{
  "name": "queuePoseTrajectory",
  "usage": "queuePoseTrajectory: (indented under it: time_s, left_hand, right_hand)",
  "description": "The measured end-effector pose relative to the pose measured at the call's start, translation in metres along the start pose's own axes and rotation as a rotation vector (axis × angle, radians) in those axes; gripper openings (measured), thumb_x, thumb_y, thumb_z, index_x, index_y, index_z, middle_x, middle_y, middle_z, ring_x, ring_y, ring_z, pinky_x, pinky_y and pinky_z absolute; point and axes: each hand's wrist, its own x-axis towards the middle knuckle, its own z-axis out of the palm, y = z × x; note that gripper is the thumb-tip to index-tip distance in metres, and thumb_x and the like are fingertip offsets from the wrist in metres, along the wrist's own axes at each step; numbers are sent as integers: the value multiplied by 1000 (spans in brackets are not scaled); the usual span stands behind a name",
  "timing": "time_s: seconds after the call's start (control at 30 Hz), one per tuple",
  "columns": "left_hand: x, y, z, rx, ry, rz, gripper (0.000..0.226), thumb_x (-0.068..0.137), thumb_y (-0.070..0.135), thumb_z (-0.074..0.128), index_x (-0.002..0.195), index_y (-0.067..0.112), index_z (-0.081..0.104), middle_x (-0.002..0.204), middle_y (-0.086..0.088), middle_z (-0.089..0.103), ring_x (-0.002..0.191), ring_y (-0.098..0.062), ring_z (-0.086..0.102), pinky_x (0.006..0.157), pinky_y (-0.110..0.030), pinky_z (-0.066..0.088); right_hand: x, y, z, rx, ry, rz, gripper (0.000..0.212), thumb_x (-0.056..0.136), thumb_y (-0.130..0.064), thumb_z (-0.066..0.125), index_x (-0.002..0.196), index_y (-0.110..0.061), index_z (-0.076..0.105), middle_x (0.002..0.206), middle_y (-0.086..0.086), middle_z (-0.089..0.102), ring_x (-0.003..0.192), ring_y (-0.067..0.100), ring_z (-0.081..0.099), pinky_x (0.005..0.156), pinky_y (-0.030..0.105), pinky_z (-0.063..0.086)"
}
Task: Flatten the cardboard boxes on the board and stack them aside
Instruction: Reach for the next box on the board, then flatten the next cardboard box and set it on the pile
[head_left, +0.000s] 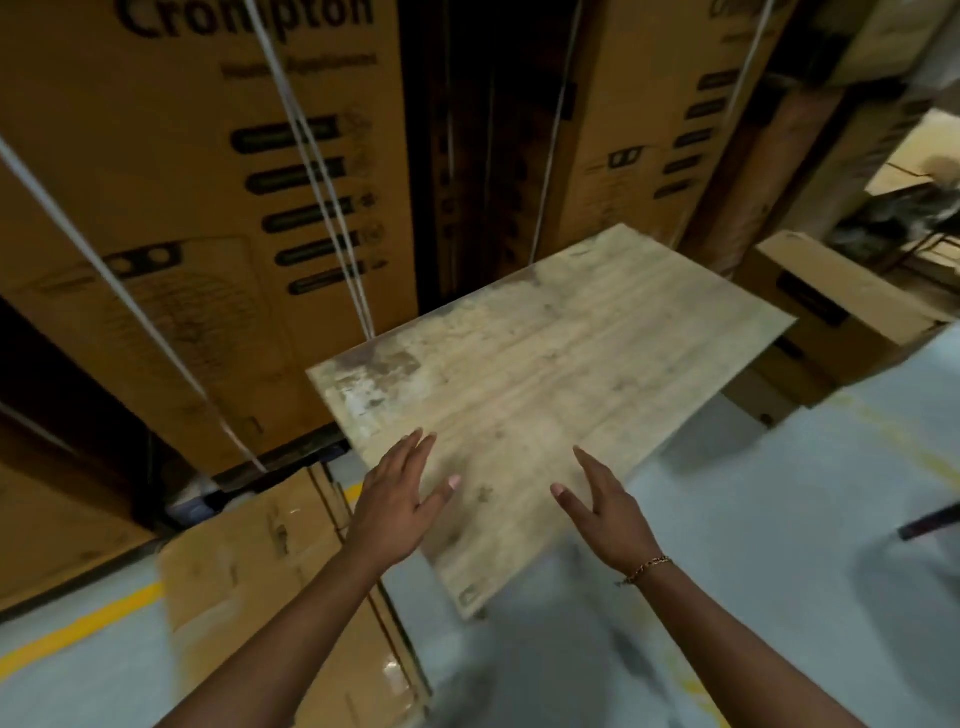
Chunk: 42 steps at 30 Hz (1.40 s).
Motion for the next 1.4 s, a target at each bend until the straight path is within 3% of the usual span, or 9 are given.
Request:
queuePoseTrajectory:
  time_s: [0.1, 0.33, 1.07, 1.3, 1.4]
  left_hand:
    - [41, 75, 38, -26, -17, 30, 75, 92, 73, 30, 156, 34, 21, 165, 10, 13, 151, -14, 14, 119, -43, 18]
    - [133, 220, 125, -40, -88, 183, 90, 82, 86, 13, 155, 35, 26, 164, 10, 17, 150, -11, 16, 119, -39, 20]
    - [528, 532, 327, -44, -331, 366, 67, 96, 65, 36, 154, 32, 27, 162, 7, 23, 148, -14, 22, 116, -41, 22]
    - [623, 638, 425, -51, -354, 331, 68, 96, 63, 39, 154, 29, 28, 161, 6, 26, 148, -16, 24, 115, -41, 24]
    - [651, 691, 464, -121, -392, 201, 72, 93, 66, 40, 154, 31, 28, 162, 3, 24, 148, -19, 23, 118, -46, 26]
  right_hand:
    - [9, 52, -62, 39, 48, 57, 76, 90, -70, 44, 154, -34, 24, 159, -9, 31, 142, 13, 35, 113, 37, 37]
    - [40, 157, -180, 42, 135, 144, 75, 91, -70, 43, 154, -33, 25, 159, -9, 31, 144, 13, 33, 114, 36, 36]
    - [273, 429, -467, 146, 262, 492, 72, 92, -65, 40, 154, -28, 29, 160, -3, 31, 144, 19, 34, 115, 38, 30]
    - [343, 553, -571, 151, 205, 489, 67, 95, -60, 44, 152, -27, 33, 157, -2, 36, 141, 19, 38, 115, 39, 33]
    - [374, 603, -623, 212, 137, 500, 61, 96, -57, 48, 149, -27, 38, 153, -2, 43, 134, 19, 47, 108, 36, 40]
